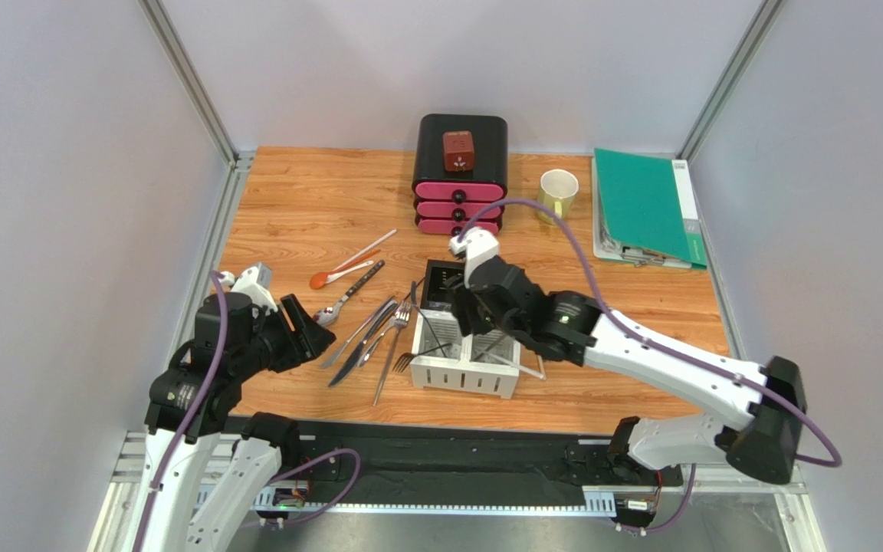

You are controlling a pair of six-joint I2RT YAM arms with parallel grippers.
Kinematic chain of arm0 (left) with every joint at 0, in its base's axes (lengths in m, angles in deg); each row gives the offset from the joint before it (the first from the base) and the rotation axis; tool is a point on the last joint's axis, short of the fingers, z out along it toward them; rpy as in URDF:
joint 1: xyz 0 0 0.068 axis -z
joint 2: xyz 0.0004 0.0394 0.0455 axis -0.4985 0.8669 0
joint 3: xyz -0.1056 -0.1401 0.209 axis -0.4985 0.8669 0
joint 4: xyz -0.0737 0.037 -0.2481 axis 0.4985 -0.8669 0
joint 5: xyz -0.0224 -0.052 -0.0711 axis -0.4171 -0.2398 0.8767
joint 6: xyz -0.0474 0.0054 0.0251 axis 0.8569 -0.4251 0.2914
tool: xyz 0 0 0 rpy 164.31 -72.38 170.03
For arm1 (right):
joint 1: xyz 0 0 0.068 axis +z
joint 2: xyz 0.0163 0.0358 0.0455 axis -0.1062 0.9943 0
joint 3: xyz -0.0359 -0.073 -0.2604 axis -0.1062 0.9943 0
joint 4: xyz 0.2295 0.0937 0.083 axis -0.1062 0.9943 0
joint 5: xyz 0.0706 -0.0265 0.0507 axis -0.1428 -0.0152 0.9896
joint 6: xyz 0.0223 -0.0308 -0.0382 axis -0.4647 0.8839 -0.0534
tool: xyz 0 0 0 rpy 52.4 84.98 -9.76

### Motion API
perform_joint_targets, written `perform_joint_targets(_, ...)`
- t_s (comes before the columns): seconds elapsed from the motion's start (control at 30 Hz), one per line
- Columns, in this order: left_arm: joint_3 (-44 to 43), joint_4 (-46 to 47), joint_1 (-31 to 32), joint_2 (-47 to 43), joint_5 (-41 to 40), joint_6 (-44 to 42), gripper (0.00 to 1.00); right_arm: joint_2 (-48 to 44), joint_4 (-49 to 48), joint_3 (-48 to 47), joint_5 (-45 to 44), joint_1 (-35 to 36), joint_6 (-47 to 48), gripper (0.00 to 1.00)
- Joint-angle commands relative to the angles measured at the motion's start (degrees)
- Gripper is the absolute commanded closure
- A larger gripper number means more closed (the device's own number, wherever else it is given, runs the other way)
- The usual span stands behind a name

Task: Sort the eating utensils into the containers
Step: Pick up the chopstick from the center of the board.

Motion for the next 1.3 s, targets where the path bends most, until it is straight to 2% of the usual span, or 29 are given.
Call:
perform_joint_targets(0.0, 1.1, 3.7, 0.3, 1.0, 1.2, 0.3, 0.39, -9.5, 10.4, -1.5, -15.2, -5.8, -9.8, 0.52)
perform_joint_targets(0.07, 1.4, 4.5, 0.3, 1.6, 1.6, 0.2, 0.39, -12.9, 11.9, 2.0, -15.0, -12.8, -11.3, 0.52)
perform_joint_targets(0.2, 0.6, 6.0, 0.3, 5.3, 2.7, -1.0, 0.39, -17.2, 12.4, 5.6, -4.7, -27.7, -10.1, 0.51)
perform_joint_targets(0.27, -0.1, 7.4, 0.3, 6.9, 2.9, -1.3, 0.39, -14.8, 13.0, 6.0, -2.1, -32.4, -8.0, 0.49)
perform_joint_targets(0.37, -0.6, 9.8, 0.3, 9.1, 3.3, -0.3, 0.39, -9.1, 12.4, 6.5, 4.9, -36.7, -5.8, 0.42)
perform_joint_targets(0.47, -2.9, 8.2, 0.3, 11.6, 0.6, -0.7, 0.39, -4.0, 11.5, 6.7, 11.1, -40.3, -5.4, 0.41)
perform_joint_targets(0.77, -1.8, 10.4, 0.3, 13.5, -0.3, 0.8, 0.38, 9.1, 6.7, 7.0, 20.9, -40.5, -2.4, 0.4)
perform_joint_targets(0.97, 0.4, 11.6, 0.3, 13.1, -0.4, 2.7, 0.38, 17.0, 6.3, 4.0, 21.3, -40.5, -0.6, 0.4)
perform_joint_targets(1.27, -1.8, 12.0, 0.3, 16.0, -1.6, 2.4, 0.38, 25.5, 6.7, 0.7, 22.5, -40.0, -1.2, 0.42)
